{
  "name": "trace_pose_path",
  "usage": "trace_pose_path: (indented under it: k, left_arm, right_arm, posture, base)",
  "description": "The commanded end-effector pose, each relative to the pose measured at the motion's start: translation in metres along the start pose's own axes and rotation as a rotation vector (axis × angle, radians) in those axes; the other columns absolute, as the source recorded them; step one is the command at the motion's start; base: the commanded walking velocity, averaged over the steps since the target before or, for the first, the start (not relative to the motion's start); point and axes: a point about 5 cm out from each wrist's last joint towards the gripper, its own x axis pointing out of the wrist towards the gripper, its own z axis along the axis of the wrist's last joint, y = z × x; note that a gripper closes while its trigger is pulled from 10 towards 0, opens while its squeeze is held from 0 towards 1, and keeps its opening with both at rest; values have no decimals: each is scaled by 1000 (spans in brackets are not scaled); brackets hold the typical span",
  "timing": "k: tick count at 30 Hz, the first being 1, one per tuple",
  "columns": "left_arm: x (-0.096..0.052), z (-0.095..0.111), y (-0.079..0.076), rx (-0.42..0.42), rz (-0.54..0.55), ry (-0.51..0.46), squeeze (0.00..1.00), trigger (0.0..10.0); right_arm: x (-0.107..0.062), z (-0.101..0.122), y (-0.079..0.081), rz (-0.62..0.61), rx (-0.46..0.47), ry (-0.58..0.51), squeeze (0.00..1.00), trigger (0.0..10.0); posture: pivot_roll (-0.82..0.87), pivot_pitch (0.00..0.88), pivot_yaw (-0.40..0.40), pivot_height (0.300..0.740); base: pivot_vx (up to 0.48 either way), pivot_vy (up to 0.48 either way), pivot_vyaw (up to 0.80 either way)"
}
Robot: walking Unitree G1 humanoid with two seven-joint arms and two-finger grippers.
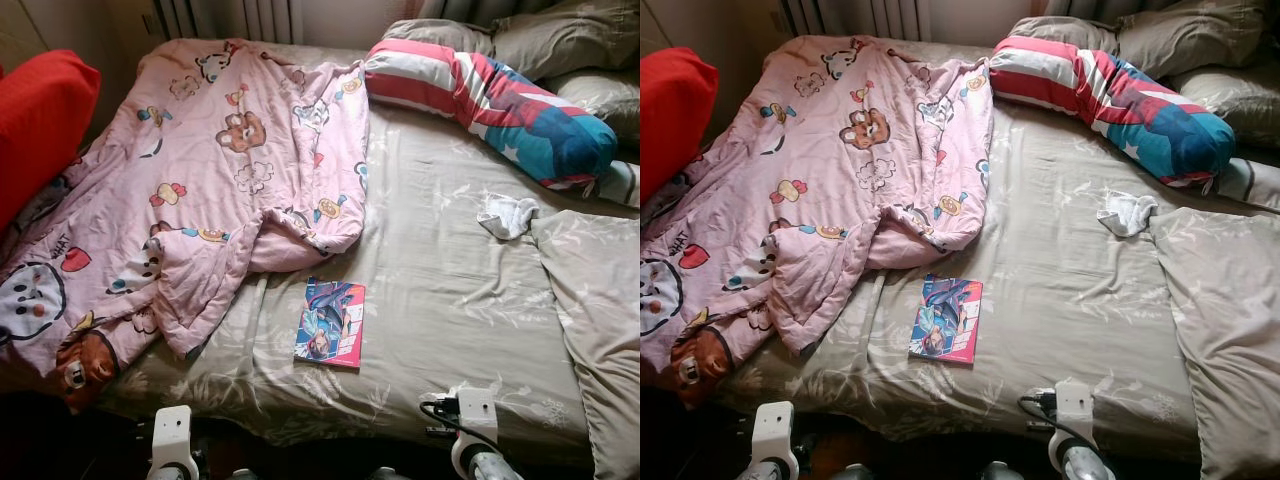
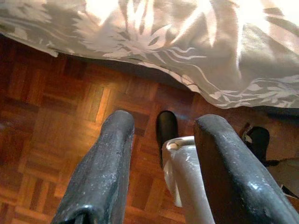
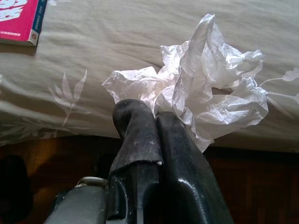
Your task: Clean up the room
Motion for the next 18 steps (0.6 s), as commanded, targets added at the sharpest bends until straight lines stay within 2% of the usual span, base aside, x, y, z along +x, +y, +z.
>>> trace_pose_path:
  k: [1, 9, 18]
  left_arm:
    - [-3, -11, 1, 20, -6, 39, 0, 10000]
    - [-3, -13, 1, 30, -8, 43, 0, 10000]
    - [-4, -17, 0, 33, -7, 53, 0, 10000]
  right_arm:
    - [-3, -12, 0, 0, -6, 44, 0, 10000]
    - [-8, -26, -3, -12, 0, 95, 0, 10000]
    - [-10, -30, -6, -23, 0, 112, 0, 10000]
  posture:
    - [-20, 152, -34, 740]
    - [-20, 146, -28, 740]
    - [-16, 171, -35, 740]
  base:
    - [0, 0, 0]
    - [0, 0, 0]
    - [0, 0, 0]
